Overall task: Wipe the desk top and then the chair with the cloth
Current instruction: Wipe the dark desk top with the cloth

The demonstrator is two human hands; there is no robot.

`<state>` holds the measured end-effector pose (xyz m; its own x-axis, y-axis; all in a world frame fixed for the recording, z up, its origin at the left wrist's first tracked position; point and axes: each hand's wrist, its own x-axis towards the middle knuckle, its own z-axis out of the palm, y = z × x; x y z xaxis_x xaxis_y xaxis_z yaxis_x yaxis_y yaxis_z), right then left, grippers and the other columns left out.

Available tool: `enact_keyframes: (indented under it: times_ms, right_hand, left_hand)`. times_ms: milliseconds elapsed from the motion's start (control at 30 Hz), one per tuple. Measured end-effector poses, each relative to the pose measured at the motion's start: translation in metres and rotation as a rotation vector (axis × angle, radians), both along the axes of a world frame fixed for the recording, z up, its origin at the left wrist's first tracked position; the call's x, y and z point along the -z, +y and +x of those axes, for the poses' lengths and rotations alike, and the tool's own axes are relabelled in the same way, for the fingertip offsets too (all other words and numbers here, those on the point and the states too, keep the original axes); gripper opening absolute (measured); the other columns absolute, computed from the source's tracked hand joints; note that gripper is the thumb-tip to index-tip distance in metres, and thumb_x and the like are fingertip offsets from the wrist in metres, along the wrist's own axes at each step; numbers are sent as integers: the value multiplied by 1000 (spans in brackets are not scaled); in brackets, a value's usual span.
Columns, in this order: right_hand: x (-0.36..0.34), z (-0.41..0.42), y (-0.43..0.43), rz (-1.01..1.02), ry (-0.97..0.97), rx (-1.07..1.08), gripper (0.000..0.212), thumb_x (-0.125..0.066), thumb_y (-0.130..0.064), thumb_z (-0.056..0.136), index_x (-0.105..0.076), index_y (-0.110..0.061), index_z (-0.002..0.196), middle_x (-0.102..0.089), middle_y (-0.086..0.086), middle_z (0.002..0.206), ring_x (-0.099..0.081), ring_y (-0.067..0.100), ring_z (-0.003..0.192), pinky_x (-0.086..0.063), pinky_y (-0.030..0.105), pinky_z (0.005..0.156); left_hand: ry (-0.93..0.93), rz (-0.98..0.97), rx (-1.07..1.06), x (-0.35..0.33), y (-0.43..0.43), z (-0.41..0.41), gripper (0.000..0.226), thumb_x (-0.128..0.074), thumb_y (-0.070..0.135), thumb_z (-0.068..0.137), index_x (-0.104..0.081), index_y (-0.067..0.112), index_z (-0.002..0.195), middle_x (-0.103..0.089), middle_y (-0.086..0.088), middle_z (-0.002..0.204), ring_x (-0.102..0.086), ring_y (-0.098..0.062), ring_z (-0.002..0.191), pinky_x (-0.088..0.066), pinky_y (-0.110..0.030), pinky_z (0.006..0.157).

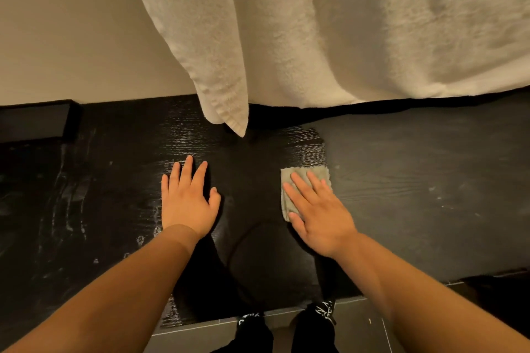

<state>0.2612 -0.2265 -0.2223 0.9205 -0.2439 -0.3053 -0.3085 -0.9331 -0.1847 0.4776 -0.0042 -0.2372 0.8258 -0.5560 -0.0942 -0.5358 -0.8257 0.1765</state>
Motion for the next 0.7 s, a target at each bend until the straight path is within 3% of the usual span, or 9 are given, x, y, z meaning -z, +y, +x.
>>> enact_keyframes:
  times_ms: [67,133,200,300,433,567,700]
  right_hand:
    - [1,14,-29,-28,11,8,66,-26,-52,102,-21,-26,163,-14,0,170,-7,31,157,-16,52,126]
    - [0,32,-60,-51,12,95,68,-18,-54,101,-13,-27,163,-8,-1,171,-1,31,157,-6,51,128]
    - [-1,45,-78,-54,50,156,66,-18,-51,104,-5,-26,164,1,-1,172,6,31,157,3,45,127]
    - [-5,45,-71,-18,60,187,66,-20,-49,106,0,-25,164,7,1,172,11,33,156,1,47,127]
    - [-8,-7,-40,55,32,39,67,-17,-48,101,-9,-26,164,0,1,172,8,32,157,-3,52,127]
    - [-5,-36,-56,88,-19,-138,64,-32,-45,102,-22,-26,162,-12,-2,171,-2,27,158,-8,48,127]
    - [3,3,-109,16,0,-64,66,-24,-49,101,-19,-26,163,-14,1,171,-8,33,157,-14,51,126]
  left_hand:
    - [-10,-8,-7,-3,-2,-2,63,-48,46,100,-40,27,159,-27,-8,171,-18,-33,159,-12,-54,130]
    - [-12,-13,-19,-5,-5,-6,60,-52,41,99,-46,25,156,-33,-9,168,-24,-33,157,-16,-54,129]
    - [-5,-28,-31,-7,-10,-12,56,-55,34,99,-51,23,154,-38,-10,166,-28,-32,155,-21,-54,128]
    - [37,-61,-35,-10,-29,-24,56,-56,34,99,-50,23,154,-37,-9,166,-27,-31,156,-21,-53,128]
    - [66,-68,-23,-9,-70,-57,60,-54,41,100,-43,29,158,-26,-11,171,-17,-34,159,-8,-54,130]
    - [44,-48,-81,-2,-96,-88,62,-41,45,103,-31,34,164,-14,-5,175,-6,-29,161,-2,-53,130]
    - [46,-24,-109,3,-97,-90,66,-37,53,102,-23,38,165,-7,-1,176,1,-24,162,0,-50,131]
